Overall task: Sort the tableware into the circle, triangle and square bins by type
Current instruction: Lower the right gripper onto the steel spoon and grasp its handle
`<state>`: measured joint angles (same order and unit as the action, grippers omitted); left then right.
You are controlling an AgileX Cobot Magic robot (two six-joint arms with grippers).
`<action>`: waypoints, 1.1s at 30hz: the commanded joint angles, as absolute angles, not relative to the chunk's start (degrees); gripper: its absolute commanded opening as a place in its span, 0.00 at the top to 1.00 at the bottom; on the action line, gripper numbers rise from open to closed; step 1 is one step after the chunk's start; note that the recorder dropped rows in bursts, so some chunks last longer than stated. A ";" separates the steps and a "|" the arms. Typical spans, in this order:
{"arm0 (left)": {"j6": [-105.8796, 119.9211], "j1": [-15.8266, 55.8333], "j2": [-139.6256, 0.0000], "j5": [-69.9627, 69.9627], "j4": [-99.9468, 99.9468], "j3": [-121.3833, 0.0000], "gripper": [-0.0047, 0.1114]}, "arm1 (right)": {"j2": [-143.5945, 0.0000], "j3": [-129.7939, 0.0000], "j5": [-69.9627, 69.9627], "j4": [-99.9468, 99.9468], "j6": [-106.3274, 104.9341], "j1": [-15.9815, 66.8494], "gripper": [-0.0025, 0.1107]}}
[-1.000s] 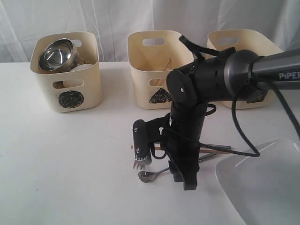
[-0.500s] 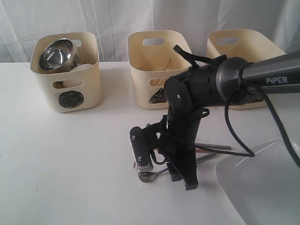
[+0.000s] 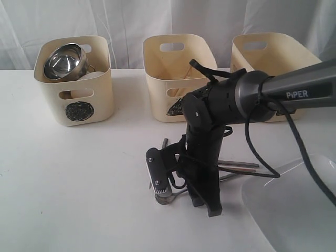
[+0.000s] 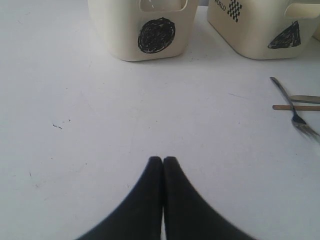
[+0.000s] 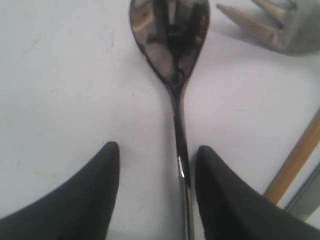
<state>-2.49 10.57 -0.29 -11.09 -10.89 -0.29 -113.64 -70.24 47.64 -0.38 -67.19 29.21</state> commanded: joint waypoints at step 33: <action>-2.73 10.45 0.00 -11.08 -11.07 0.00 0.96 | -102.18 -73.57 44.63 -20.40 -54.20 29.82 0.98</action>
